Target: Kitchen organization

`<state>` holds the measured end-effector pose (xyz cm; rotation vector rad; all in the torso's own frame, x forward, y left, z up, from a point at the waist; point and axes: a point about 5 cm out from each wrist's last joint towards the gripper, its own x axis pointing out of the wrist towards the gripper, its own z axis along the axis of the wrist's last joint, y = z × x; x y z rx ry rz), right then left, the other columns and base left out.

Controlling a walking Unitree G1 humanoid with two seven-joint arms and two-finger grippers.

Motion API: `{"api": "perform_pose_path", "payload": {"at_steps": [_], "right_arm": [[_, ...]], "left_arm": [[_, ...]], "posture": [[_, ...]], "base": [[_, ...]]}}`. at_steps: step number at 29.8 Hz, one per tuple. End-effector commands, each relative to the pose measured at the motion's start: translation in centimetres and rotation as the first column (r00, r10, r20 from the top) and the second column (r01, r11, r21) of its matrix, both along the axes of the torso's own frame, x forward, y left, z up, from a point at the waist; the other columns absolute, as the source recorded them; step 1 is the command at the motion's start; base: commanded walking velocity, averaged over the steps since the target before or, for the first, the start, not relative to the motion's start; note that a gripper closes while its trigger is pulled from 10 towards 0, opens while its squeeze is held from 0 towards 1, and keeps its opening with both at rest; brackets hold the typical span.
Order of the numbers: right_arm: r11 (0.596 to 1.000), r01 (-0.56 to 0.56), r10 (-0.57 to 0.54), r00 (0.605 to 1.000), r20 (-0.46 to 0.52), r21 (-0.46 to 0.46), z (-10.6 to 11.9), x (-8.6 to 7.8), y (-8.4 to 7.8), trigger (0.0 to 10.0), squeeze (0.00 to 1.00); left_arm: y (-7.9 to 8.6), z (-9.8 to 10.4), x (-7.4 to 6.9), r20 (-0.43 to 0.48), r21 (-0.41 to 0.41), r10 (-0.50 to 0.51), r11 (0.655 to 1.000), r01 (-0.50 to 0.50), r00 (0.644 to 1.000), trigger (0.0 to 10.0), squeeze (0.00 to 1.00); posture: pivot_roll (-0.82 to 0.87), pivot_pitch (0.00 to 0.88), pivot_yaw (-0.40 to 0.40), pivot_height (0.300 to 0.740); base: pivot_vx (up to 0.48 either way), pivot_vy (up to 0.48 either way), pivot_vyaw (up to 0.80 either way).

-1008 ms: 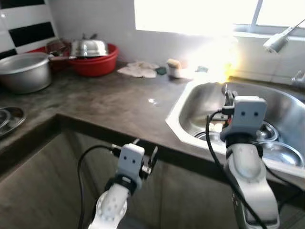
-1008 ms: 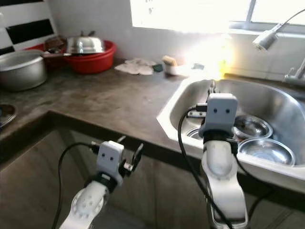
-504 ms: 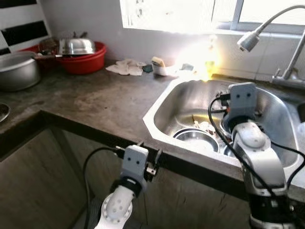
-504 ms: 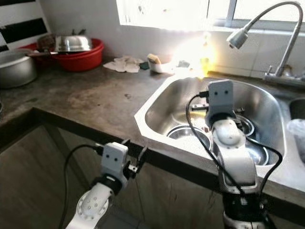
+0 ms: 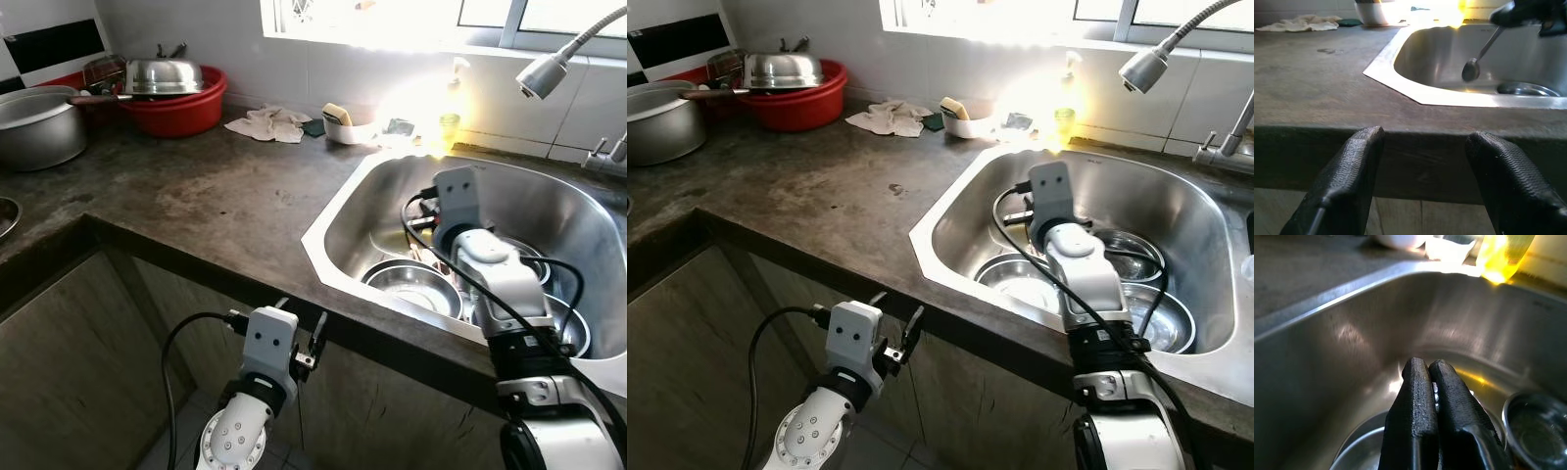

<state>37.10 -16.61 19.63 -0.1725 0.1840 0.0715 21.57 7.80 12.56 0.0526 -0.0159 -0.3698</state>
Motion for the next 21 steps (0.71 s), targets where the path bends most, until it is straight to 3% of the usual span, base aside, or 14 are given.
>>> {"api": "perform_pose_path", "payload": {"at_steps": [1, 3, 4, 5, 6, 11, 15, 16, 17, 21], "right_arm": [[1.000, -0.012, 0.012, 1.000, -0.002, 0.011, 0.2, 0.5, 0.4, 10.0, 0.00], [0.999, -0.015, 0.016, 0.999, -0.046, 0.037, -0.7, 0.8, 0.8, 10.0, 0.00], [0.999, -0.014, 0.017, 0.998, -0.061, 0.044, -1.1, 0.8, 0.9, 10.0, 0.15], [0.999, -0.014, 0.017, 0.998, -0.061, 0.044, -1.1, 0.8, 0.9, 10.0, 0.15], [0.998, -0.018, 0.022, 0.997, -0.072, 0.053, -1.4, 0.8, 0.9, 10.0, 1.00], [0.997, -0.013, 0.017, 0.999, -0.052, 0.073, -1.3, 0.8, 0.7, 10.0, 1.00], [0.994, -0.037, 0.032, 0.998, 0.049, 0.105, 0.1, 0.4, 0.9, 10.0, 1.00], [0.994, -0.042, 0.031, 0.994, 0.105, 0.101, 0.8, 0.1, 0.9, 10.0, 0.40], [0.993, -0.049, 0.022, 0.972, 0.235, 0.109, 2.5, -1.2, 1.1, 10.0, 0.00], [0.991, -0.074, 0.036, 0.946, 0.321, 0.107, 3.5, -3.0, 1.5, 10.0, 0.00]], "left_arm": [[-0.1, 0.4, -0.4, 0.007, 0.001, -0.007, 1.000, 0.007, 1.000, 10.0, 0.00], [0.0, 0.4, -0.5, 0.002, 0.003, -0.005, 1.000, 0.005, 1.000, 10.0, 0.00], [0.1, 0.3, -0.6, -0.002, 0.006, -0.004, 1.000, 0.004, 1.000, 10.0, 0.00], [0.1, 0.3, -0.6, -0.002, 0.006, -0.004, 1.000, 0.004, 1.000, 10.0, 0.00], [0.2, 0.3, -0.6, -0.007, 0.007, -0.003, 1.000, 0.003, 1.000, 10.0, 0.00], [0.1, 0.3, -0.6, -0.012, 0.006, -0.003, 1.000, 0.003, 1.000, 10.0, 0.00], [0.1, 0.3, -0.4, -0.014, 0.004, -0.002, 1.000, 0.002, 1.000, 10.0, 0.00], [0.0, 0.3, -0.4, -0.012, 0.004, -0.002, 1.000, 0.002, 1.000, 10.0, 0.00], [0.0, 0.4, -0.3, -0.009, 0.002, 0.002, 1.000, -0.002, 1.000, 10.0, 0.00], [0.1, 0.4, -0.1, -0.006, 0.000, 0.009, 1.000, -0.009, 1.000, 10.0, 0.00]], "posture": [[0.13, 0.069, -0.037, 0.740], [0.14, 0.078, -0.040, 0.740], [0.14, 0.084, -0.036, 0.740], [0.14, 0.084, -0.036, 0.740], [0.14, 0.085, -0.041, 0.740], [0.13, 0.091, -0.038, 0.740], [0.13, 0.086, -0.037, 0.740], [0.13, 0.082, -0.036, 0.740], [0.13, 0.080, -0.032, 0.740], [0.12, 0.076, -0.030, 0.740]], "base": [[0.000, 0.000, 0.00], [0.000, 0.000, 0.00], [0.000, 0.000, 0.00], [0.000, 0.000, 0.00], [0.000, 0.000, 0.00], [0.000, 0.000, 0.00], [0.000, 0.000, 0.00], [0.000, 0.000, 0.00], [0.000, 0.000, 0.00], [0.000, 0.000, 0.00]]}}
